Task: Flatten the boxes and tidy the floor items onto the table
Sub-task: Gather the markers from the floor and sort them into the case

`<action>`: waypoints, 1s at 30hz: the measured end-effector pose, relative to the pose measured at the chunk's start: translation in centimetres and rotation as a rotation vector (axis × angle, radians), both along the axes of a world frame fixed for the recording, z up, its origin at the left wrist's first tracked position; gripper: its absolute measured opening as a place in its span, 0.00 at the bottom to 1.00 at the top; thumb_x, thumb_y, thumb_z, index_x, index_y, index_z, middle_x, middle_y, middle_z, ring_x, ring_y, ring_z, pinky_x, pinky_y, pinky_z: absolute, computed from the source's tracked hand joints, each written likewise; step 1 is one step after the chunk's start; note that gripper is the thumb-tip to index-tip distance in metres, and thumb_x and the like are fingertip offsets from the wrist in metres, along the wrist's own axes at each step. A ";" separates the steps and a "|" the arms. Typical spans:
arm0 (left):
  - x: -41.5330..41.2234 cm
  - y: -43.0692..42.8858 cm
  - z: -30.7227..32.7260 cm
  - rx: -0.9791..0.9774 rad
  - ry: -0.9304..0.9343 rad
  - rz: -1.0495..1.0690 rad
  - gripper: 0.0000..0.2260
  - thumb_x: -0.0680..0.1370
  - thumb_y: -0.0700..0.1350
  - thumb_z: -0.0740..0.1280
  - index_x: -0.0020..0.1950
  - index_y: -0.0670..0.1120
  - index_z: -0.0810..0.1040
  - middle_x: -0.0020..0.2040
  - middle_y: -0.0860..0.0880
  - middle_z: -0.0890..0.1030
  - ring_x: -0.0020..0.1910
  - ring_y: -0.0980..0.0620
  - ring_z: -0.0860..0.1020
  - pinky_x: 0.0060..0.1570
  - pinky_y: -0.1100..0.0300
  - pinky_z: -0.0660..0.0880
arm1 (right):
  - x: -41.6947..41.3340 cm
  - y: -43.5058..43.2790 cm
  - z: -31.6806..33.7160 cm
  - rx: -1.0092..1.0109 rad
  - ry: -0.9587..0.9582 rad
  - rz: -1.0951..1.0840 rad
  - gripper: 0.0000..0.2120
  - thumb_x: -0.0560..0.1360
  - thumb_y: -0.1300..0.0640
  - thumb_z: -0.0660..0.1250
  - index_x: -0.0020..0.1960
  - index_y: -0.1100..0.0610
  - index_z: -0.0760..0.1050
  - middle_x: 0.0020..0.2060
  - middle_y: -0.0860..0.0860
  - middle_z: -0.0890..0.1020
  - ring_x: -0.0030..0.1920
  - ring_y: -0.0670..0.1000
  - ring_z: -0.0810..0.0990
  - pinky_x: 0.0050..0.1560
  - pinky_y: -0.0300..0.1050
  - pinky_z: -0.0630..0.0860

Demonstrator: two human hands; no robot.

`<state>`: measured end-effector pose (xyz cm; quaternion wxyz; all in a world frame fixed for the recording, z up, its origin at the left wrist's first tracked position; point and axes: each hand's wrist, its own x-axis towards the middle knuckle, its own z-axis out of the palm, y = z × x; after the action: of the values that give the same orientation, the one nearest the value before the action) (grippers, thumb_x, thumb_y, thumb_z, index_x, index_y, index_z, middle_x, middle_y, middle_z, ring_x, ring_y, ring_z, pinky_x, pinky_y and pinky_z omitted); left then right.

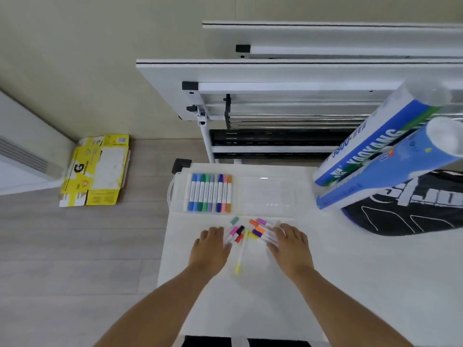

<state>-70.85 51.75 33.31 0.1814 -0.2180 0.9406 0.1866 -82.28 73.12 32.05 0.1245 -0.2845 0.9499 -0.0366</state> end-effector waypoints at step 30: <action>-9.4 -9.6 0.1 0.210 0.157 -0.070 0.13 0.80 0.51 0.67 0.65 0.54 0.77 0.68 0.52 0.75 0.71 0.47 0.70 0.69 0.55 0.68 | -7.3 -15.5 2.3 -0.271 -0.672 -0.562 0.15 0.79 0.50 0.64 0.37 0.57 0.77 0.32 0.50 0.77 0.35 0.51 0.75 0.38 0.41 0.70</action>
<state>-80.22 42.18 33.45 0.1356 -0.1495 0.9342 0.2942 -89.58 57.59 34.40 0.3724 -0.0018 0.8839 -0.2830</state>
